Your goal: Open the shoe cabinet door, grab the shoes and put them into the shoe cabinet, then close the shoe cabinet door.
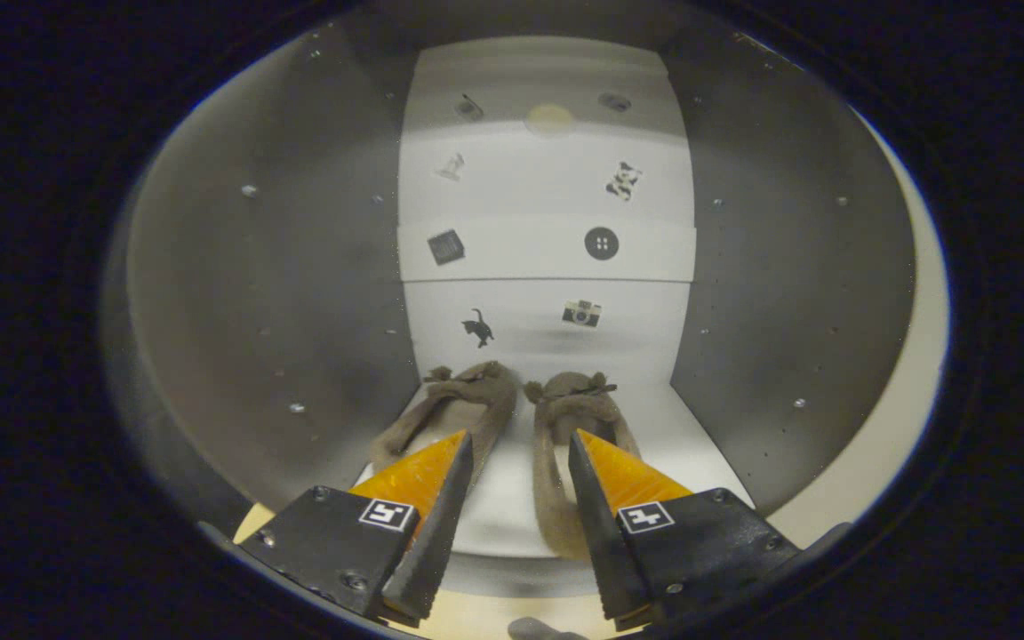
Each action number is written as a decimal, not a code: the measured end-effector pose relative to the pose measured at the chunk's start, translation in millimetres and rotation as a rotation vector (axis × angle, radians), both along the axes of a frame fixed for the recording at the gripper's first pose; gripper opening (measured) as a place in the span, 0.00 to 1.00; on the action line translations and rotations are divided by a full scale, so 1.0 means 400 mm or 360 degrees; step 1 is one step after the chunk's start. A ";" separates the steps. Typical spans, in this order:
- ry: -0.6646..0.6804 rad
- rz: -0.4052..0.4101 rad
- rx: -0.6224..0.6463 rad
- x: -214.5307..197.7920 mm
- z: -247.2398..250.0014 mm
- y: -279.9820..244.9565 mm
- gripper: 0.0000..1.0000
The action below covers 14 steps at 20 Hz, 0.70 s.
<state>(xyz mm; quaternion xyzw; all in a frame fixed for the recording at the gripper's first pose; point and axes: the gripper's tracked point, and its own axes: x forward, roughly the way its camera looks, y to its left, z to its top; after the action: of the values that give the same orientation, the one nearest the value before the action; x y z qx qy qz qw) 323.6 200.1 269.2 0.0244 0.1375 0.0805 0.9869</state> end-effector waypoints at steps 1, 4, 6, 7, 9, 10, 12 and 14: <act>-0.0035 0.0021 0.0023 -0.048 0.019 -0.005 0.70; -0.0117 -0.0004 0.0008 -0.213 0.051 -0.055 0.85; -0.0166 0.0015 0.0028 -0.337 0.064 -0.063 1.00; -0.0188 0.0001 0.0019 -0.401 0.063 -0.080 0.99; -0.0203 -0.0008 -0.0005 -0.533 0.058 -0.113 0.99; -0.0212 -0.0017 -0.0006 -0.594 0.053 -0.131 0.99; -0.0223 -0.0039 0.0014 -0.705 0.040 -0.172 0.99; -0.0200 -0.0060 0.0005 -0.809 0.019 -0.226 0.99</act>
<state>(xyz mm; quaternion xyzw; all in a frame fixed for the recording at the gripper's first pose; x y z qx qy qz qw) 0.0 109.7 276.8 0.0236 0.0747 0.0635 0.9949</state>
